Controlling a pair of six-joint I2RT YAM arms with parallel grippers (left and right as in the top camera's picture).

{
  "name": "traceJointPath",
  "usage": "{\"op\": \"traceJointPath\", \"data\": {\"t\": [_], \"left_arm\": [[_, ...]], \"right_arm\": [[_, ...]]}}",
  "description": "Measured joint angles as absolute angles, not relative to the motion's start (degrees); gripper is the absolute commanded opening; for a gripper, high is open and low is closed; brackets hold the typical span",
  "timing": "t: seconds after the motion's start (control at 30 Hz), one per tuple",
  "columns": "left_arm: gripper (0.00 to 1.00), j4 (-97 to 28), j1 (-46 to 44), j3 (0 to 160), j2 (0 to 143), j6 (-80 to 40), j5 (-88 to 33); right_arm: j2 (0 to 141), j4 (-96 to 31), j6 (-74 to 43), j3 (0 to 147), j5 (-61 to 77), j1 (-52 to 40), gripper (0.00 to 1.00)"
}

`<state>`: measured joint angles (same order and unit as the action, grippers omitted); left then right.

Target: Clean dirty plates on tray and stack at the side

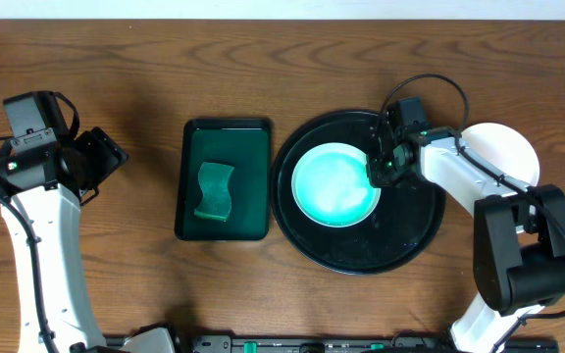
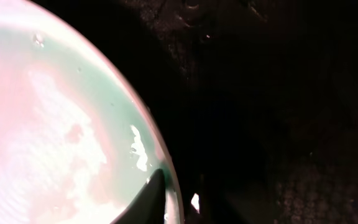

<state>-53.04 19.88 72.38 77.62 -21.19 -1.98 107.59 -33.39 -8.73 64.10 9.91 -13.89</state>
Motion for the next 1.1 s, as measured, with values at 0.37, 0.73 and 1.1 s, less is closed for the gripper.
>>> {"op": "traceJointPath", "data": {"t": [0.37,0.73,1.1], "left_arm": [[0.81,-53.0,19.9,72.4,77.6,-21.2,-2.0],[0.81,-53.1,19.9,72.4,77.6,-21.2,-2.0],[0.81,-53.0,19.9,72.4,77.6,-21.2,-2.0]], "right_arm": [[107.2,-33.4,-9.0,64.1,10.4,-13.9,0.01],[107.0,-33.6,-9.0,64.1,10.4,-13.9,0.01],[107.0,-33.6,-9.0,64.1,10.4,-13.9,0.01]]}}
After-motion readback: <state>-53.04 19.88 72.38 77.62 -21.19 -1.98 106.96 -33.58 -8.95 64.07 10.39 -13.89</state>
